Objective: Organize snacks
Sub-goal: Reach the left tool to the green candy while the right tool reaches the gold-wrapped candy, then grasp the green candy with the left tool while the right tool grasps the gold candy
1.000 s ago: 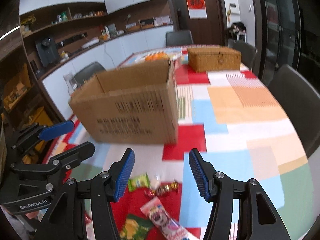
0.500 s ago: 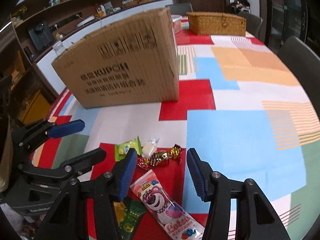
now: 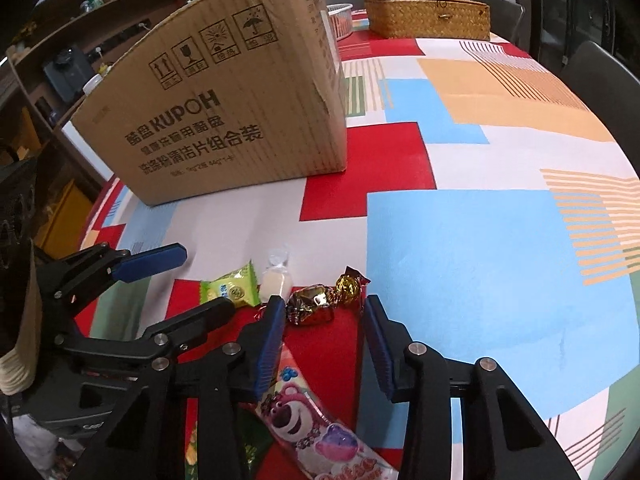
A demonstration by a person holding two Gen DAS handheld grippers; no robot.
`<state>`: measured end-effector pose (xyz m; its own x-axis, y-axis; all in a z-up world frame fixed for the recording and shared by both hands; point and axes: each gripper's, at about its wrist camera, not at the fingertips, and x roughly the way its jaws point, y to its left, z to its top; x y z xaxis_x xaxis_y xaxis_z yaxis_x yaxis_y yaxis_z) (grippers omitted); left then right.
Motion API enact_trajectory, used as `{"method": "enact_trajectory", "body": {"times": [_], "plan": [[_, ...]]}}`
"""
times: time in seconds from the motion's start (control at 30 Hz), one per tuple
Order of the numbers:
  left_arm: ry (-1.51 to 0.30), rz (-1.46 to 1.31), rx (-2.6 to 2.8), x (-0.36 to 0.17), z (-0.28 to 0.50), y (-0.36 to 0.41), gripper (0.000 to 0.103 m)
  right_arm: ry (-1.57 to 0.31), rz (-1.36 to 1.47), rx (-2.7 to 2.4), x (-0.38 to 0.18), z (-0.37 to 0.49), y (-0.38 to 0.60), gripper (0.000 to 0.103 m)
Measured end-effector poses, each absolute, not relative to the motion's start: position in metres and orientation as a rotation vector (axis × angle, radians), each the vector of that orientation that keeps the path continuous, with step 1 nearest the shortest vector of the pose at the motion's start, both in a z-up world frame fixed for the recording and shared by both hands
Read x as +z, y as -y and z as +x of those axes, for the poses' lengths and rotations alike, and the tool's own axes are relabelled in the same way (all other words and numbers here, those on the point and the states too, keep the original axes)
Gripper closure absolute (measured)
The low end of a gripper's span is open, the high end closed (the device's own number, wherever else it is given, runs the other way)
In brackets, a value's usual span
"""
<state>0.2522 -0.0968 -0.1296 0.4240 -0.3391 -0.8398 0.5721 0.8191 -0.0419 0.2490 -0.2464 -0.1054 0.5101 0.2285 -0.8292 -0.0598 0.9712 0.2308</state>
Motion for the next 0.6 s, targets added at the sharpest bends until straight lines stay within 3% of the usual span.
{"method": "enact_trajectory", "body": {"times": [0.17,0.23,0.3,0.33,0.6], "plan": [[-0.987,0.275,-0.585,-0.135,0.254,0.102,0.050,-1.018,0.183,0.176,-0.106,0.255,0.248,0.062],[-0.983,0.271,-0.586,-0.135,0.255,0.103,0.058,-1.015,0.184,0.177,-0.107,0.257,0.248,0.062],[-0.983,0.261,-0.586,-0.135,0.257,0.104,0.079,-1.014,0.186,0.184,-0.107,0.259,0.249,0.062],[-0.988,0.255,-0.591,-0.135,0.258,0.104,0.082,-1.016,0.192,0.185,-0.107,0.260,0.250,0.062],[-0.981,0.197,-0.590,-0.123,0.261,0.096,0.082,-1.022,0.219,0.189,-0.106,0.264,0.250,0.062]]}}
